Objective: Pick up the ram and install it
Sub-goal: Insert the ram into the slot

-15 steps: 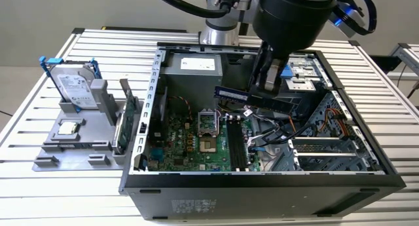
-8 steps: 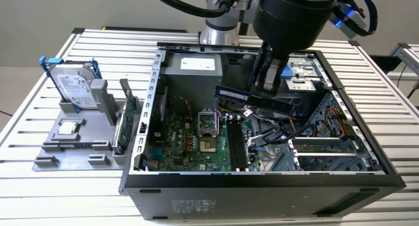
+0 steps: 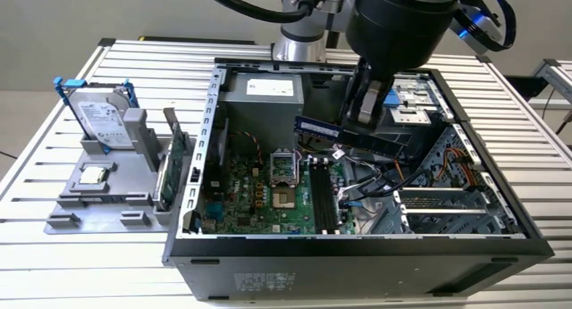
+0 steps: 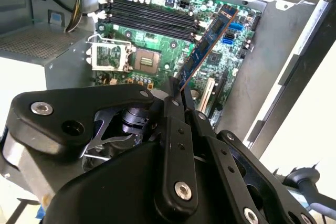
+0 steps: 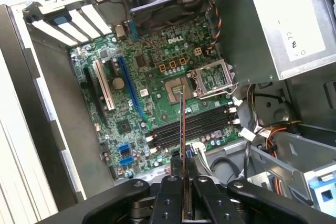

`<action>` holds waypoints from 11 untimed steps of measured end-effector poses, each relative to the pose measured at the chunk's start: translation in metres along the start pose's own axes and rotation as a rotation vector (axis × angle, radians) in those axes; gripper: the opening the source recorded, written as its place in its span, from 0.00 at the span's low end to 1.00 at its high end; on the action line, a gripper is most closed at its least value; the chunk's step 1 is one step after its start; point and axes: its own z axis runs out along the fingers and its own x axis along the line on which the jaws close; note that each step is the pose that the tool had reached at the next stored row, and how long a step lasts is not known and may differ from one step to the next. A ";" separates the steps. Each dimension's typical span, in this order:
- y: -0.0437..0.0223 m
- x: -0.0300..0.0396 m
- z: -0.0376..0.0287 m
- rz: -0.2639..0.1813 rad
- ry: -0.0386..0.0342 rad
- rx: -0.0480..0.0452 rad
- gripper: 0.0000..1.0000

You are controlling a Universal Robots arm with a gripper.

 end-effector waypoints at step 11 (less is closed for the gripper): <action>-0.0005 -0.0001 0.0006 0.041 -0.0019 0.0016 0.00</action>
